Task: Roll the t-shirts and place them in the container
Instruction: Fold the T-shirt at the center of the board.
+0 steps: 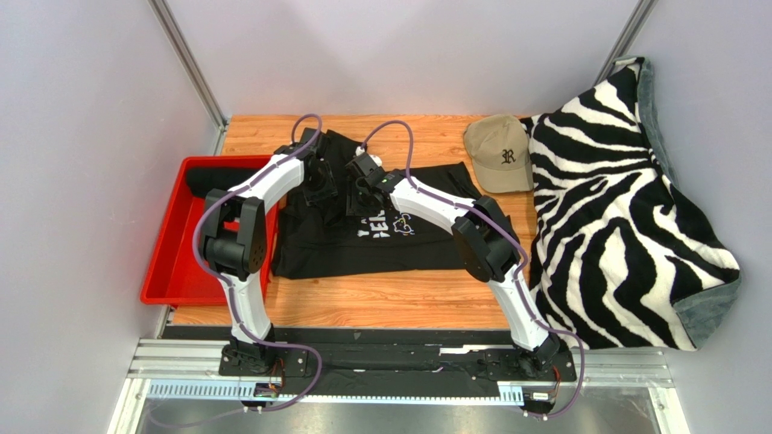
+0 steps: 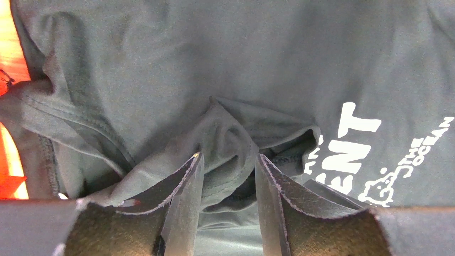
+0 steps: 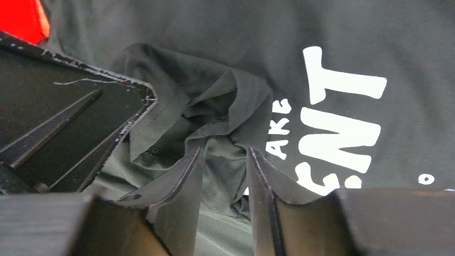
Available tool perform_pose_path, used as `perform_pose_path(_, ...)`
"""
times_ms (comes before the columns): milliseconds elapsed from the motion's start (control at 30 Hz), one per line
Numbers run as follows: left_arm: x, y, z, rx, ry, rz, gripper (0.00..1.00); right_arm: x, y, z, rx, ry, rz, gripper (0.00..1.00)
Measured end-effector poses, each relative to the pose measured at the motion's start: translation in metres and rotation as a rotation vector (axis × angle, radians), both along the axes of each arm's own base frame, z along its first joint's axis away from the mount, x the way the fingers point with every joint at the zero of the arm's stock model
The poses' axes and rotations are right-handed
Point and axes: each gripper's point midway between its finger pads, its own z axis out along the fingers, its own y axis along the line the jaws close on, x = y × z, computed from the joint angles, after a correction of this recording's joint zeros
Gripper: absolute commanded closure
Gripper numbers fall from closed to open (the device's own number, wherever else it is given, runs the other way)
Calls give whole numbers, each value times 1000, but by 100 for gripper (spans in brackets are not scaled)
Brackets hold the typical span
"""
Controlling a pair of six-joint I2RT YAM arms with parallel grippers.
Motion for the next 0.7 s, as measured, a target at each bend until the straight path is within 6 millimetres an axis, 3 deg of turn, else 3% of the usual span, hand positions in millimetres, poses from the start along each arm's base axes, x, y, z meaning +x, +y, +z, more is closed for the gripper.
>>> perform_pose_path(67,1,0,0,11,4,-5,51,1,-2,-1,-8,-4,-9,69)
perform_pose_path(333,8,-2,4,50,-11,-25,54,5,-5,-1,-15,-10,-32,59)
perform_pose_path(700,2,7,-20,119,50,-20,68,5,-4,0,-4,-2,-51,58)
